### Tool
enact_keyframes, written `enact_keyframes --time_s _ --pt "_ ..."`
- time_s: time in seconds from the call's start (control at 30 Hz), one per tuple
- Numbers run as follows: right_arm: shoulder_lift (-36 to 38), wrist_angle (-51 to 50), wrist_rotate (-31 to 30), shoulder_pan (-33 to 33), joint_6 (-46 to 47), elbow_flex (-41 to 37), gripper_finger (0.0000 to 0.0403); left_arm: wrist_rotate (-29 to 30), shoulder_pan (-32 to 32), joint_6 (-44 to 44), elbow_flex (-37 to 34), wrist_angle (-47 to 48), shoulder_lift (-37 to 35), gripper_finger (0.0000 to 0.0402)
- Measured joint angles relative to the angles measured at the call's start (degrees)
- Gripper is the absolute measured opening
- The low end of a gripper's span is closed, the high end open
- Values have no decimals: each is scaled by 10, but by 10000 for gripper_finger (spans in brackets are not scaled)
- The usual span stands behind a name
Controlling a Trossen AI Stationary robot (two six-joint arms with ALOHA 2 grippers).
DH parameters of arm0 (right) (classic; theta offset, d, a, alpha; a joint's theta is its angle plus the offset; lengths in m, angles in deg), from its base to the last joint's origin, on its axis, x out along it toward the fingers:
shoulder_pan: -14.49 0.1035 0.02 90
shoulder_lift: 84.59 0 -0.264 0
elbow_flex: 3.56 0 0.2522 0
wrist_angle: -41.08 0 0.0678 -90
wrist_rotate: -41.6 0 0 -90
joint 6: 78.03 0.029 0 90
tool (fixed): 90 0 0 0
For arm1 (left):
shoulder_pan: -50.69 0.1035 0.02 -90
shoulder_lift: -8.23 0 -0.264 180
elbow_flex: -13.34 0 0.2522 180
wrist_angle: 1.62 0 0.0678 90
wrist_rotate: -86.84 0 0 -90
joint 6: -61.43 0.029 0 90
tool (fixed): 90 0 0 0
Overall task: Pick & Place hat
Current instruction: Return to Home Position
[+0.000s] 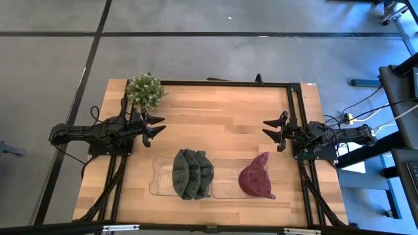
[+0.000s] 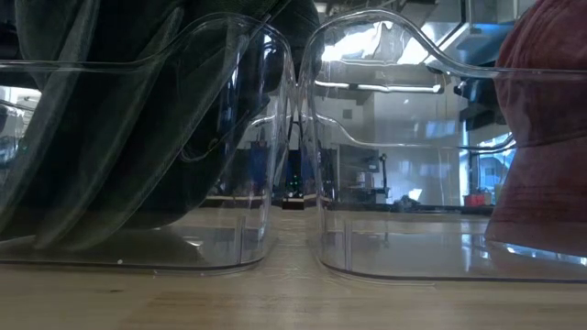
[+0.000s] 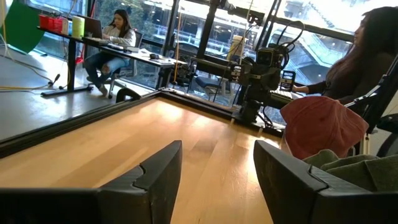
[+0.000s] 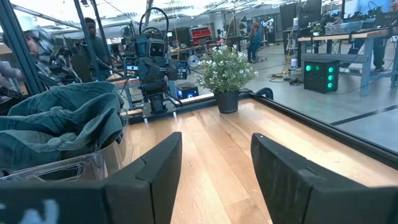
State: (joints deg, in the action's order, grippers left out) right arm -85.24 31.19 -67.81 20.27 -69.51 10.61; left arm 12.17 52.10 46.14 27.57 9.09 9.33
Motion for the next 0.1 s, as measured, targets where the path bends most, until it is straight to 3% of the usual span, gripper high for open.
enact_keyframes --time_s 0.1 --pt "0 0 0 0 0 0 193 0 0 0 0 0 0 196"
